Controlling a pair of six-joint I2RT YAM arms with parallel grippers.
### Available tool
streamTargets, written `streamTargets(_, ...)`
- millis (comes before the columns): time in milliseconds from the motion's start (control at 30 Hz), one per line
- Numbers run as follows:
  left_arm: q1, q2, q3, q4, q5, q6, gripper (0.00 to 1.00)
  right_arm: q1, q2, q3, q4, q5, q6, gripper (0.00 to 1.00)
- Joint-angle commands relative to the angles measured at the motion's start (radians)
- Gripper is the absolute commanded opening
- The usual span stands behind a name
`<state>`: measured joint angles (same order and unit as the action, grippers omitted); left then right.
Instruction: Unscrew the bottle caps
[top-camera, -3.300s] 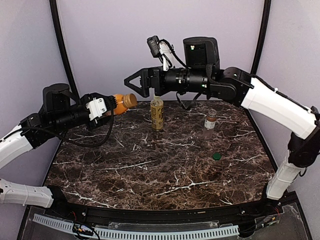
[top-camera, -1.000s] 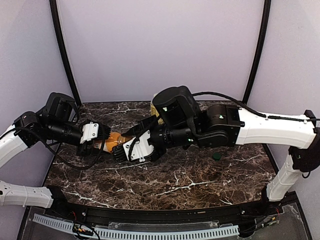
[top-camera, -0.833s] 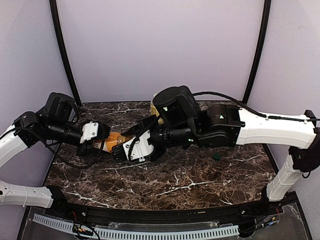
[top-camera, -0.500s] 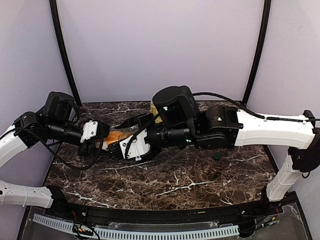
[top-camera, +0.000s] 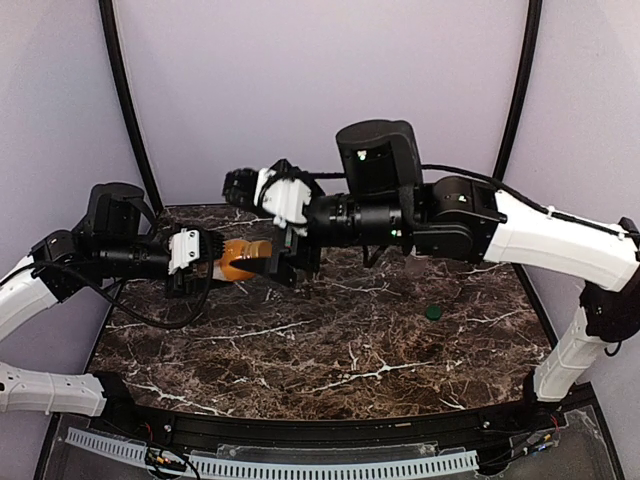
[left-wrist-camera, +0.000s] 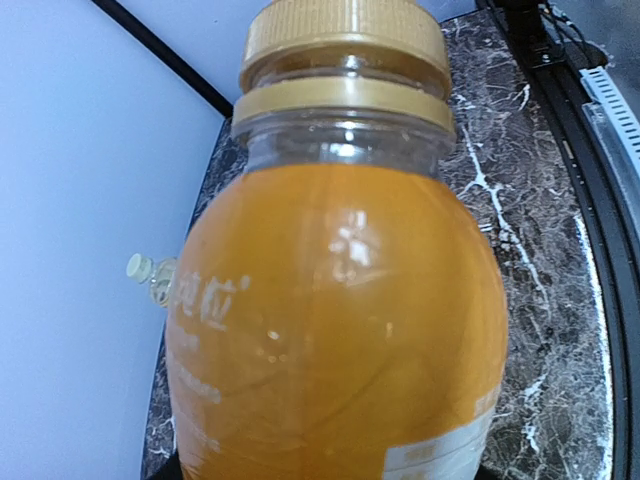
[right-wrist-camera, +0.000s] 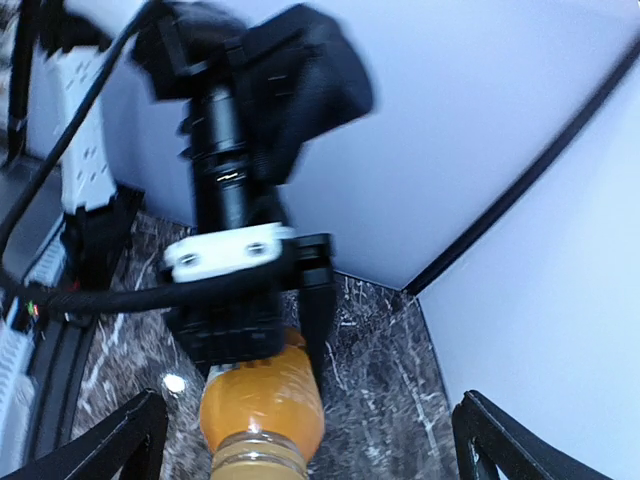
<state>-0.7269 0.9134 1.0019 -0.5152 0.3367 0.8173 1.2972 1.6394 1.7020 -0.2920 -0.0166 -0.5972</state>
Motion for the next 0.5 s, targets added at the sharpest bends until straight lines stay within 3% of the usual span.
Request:
streamTargets(0,-0.003,-0.026,-0.047,0.165,-0.131,0.004,0.16,-0.119,-0.040,0.085,0.017,0.032,0.570,0.98)
streamTargets(67,-0.002,-0.026,-0.060,0.211,-0.174,0.012,0.16,-0.156,-0.034,0.084,-0.012,0.103,0.777,0.99)
streamTargets(167,-0.002,-0.024,-0.080,0.265,-0.238,0.049,0.15,-0.200,-0.031,0.040,-0.003,0.034,0.946,0.99)
streamTargets(467,-0.004,-0.025,-0.120,0.355,-0.347,0.105,0.14,-0.210,0.062,0.054,0.010,-0.126,1.032,0.99)
